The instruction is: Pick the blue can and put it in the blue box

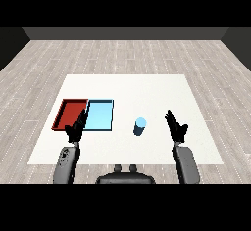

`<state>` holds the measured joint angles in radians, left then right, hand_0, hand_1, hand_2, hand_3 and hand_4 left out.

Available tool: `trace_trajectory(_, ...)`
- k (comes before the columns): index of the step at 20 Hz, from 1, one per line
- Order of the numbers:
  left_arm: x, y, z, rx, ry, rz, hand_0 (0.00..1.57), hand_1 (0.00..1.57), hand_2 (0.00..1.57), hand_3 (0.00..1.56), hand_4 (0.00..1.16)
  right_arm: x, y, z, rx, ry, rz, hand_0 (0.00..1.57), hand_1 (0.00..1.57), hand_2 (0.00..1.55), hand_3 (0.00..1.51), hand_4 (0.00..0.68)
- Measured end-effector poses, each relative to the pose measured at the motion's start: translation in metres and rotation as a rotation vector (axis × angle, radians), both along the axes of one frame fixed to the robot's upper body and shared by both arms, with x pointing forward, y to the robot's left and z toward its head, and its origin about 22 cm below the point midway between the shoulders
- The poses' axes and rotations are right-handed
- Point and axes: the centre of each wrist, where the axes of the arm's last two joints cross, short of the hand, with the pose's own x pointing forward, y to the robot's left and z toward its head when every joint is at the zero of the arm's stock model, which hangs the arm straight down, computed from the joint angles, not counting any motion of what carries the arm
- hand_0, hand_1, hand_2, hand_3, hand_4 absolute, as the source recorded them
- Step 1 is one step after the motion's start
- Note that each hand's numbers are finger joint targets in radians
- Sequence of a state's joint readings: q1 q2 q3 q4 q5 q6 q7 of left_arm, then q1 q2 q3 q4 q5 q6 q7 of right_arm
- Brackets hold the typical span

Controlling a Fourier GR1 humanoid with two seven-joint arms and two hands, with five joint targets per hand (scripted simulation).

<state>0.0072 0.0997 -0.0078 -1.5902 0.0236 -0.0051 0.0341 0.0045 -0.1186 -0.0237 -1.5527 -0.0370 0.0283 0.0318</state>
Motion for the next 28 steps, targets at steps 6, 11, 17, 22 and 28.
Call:
trace_trajectory(6,0.004,-0.004,-0.003,0.025,0.0,-0.02,0.0,0.0,0.0,0.0,0.0,-0.006,-0.001,0.008,-0.023,-0.044,0.001,0.0,0.0,0.0,0.0,0.0)
trace_trajectory(11,0.008,-0.01,0.013,-0.102,-0.297,-0.024,0.0,0.0,0.0,0.0,0.0,-0.002,0.017,0.02,0.126,-0.27,0.087,0.0,0.0,0.0,0.0,0.0)
trace_trajectory(17,0.007,0.002,0.001,-0.147,-0.439,-0.028,0.0,0.0,0.0,0.0,0.0,-0.008,0.014,0.014,0.176,-0.355,0.123,0.0,0.0,0.0,0.0,0.0)
trace_trajectory(22,0.004,-0.003,-0.007,-0.169,-0.459,-0.031,0.0,0.0,0.0,0.0,0.0,-0.011,0.005,0.016,0.188,-0.367,0.127,0.0,0.0,0.0,0.0,0.0)
trace_trajectory(28,0.002,0.001,-0.012,-0.177,-0.46,-0.025,0.0,0.0,0.0,0.0,0.0,-0.004,0.011,0.007,0.193,-0.336,0.114,0.0,0.0,0.0,0.0,0.0)
